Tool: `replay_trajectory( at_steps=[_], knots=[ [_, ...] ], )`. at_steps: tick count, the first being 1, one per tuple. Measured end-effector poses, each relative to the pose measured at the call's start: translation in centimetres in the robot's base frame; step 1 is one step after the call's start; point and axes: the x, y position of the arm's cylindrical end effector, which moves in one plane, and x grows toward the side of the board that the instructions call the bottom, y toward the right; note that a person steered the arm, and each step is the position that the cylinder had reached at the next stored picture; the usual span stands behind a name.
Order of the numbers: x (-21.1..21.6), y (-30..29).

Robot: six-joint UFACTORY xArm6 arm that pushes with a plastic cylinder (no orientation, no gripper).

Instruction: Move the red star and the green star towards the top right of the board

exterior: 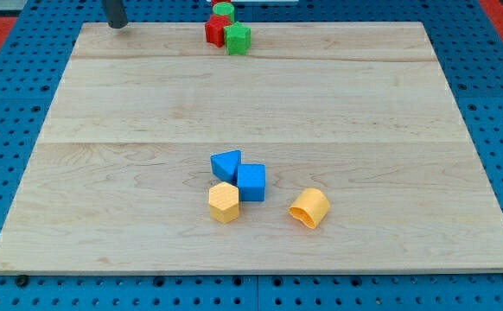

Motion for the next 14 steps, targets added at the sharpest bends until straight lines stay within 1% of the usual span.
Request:
replay_trajectory(
  at_steps=[1,2,3,5,6,7,8,9,10,12,13,14],
  knots=[
    [0.0,7.7],
    [0.2,17.0],
    [3.9,21.7],
    [5.0,28.1],
    [2.6,27.1],
    [0.3,28.0],
    [0.1,32.2],
    [1.5,33.0],
    [2.0,35.0],
    [5.3,21.8],
    [9.3,22.8],
    [10.4,26.8]
  ],
)
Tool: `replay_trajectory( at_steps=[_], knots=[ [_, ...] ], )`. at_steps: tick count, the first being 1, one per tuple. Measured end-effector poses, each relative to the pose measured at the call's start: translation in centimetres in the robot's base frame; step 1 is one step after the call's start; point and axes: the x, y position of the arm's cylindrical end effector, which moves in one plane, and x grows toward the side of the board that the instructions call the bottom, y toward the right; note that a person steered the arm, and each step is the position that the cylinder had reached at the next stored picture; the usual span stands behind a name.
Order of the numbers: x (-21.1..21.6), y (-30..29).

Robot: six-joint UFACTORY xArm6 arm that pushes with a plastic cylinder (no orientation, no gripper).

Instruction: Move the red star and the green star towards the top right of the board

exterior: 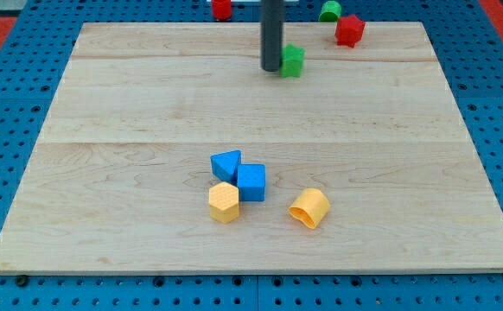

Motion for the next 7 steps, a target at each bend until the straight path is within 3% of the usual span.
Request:
replay_trajectory(
  at_steps=[2,3,4,5,6,7],
  knots=[
    [-4.7,9.2],
    [-2.2,7.1],
    [0.8,8.4],
    [-1.3,20.4],
    [-8.9,28.1],
    [-10.4,27.9]
  ],
)
